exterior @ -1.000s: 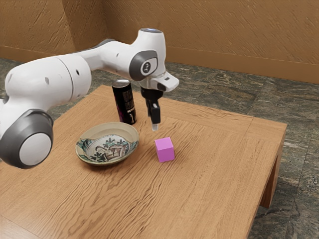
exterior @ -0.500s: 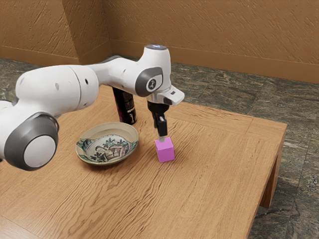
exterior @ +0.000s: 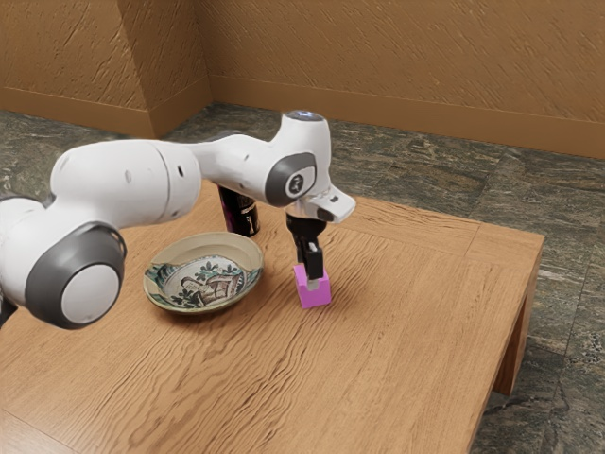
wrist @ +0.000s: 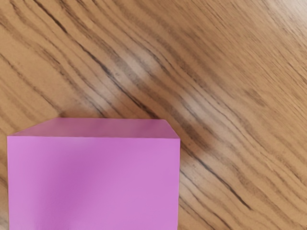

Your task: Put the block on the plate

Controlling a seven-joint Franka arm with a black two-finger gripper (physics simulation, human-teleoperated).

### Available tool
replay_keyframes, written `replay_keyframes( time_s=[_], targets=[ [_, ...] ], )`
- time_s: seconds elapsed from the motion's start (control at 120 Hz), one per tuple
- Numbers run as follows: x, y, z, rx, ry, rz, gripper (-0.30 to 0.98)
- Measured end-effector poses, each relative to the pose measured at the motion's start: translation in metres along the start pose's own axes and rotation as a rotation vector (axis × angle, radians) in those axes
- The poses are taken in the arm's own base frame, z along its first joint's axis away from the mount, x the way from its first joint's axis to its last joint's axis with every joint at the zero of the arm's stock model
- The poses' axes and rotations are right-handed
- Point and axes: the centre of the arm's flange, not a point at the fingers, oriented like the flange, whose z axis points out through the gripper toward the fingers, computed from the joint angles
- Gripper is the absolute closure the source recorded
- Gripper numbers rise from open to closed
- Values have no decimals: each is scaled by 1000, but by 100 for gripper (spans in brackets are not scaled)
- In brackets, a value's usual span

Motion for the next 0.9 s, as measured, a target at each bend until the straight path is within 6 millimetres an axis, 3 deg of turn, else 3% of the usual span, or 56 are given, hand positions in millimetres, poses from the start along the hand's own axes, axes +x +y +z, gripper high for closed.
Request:
replay_keyframes(
  time_s=[0.417, 0.9],
  targets=[
    [-8, -14, 5, 4, 11, -35, 0],
    [-2, -18, 44, -10, -16, -44, 0]
  ],
)
